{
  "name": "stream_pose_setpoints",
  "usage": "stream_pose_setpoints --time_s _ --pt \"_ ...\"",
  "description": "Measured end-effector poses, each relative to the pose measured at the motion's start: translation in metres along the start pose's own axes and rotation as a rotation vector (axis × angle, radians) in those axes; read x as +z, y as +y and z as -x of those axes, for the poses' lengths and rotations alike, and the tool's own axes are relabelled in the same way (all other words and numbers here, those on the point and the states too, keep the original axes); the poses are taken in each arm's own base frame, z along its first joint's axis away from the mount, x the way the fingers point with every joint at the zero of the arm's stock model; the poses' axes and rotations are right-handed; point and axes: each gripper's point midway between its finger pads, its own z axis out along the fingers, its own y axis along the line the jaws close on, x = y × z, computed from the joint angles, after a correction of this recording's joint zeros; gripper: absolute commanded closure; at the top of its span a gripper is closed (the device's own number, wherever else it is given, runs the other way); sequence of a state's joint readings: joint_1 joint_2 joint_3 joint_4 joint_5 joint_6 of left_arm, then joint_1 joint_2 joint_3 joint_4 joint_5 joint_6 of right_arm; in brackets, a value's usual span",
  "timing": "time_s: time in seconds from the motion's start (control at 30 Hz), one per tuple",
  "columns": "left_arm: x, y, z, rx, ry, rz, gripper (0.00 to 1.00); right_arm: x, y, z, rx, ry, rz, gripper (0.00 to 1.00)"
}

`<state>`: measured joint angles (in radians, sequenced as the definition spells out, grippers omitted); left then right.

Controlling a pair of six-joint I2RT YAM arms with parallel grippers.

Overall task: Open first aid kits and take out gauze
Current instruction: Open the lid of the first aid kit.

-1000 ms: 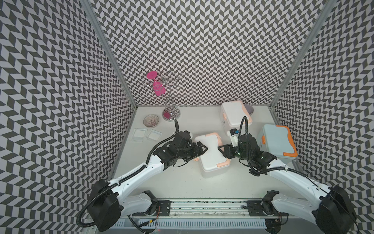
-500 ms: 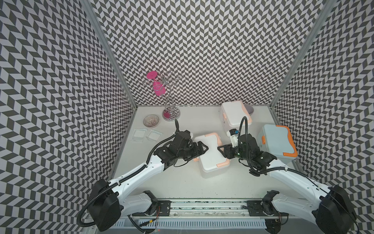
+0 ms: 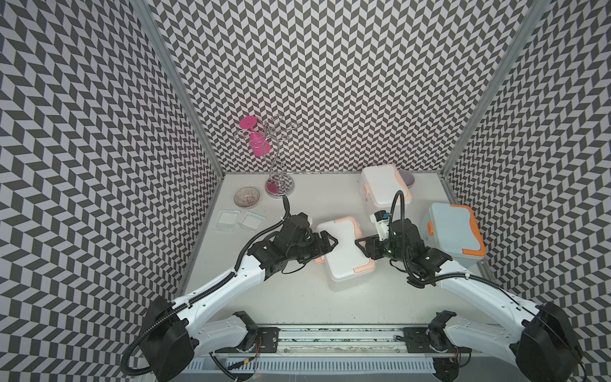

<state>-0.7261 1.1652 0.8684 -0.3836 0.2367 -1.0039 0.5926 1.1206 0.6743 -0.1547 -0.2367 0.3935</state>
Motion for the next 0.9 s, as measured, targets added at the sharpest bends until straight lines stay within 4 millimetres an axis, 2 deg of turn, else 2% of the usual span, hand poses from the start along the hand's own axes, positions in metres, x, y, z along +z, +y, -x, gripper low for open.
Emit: stream_pose_setpoints --time_s 0.23,0.77,0.9 --pt "0.009 0.007 -0.003 -0.008 0.025 0.025 0.13 0.0 0.0 0.0 0.0 -0.002 0.001 0.49" --pt "0.011 0.003 -0.004 -0.011 0.039 0.003 0.13 0.0 0.0 0.0 0.007 -0.003 0.004 0.49" --pt "0.011 0.002 -0.004 -0.016 0.046 -0.007 0.13 0.0 0.002 0.0 0.015 -0.002 0.012 0.44"
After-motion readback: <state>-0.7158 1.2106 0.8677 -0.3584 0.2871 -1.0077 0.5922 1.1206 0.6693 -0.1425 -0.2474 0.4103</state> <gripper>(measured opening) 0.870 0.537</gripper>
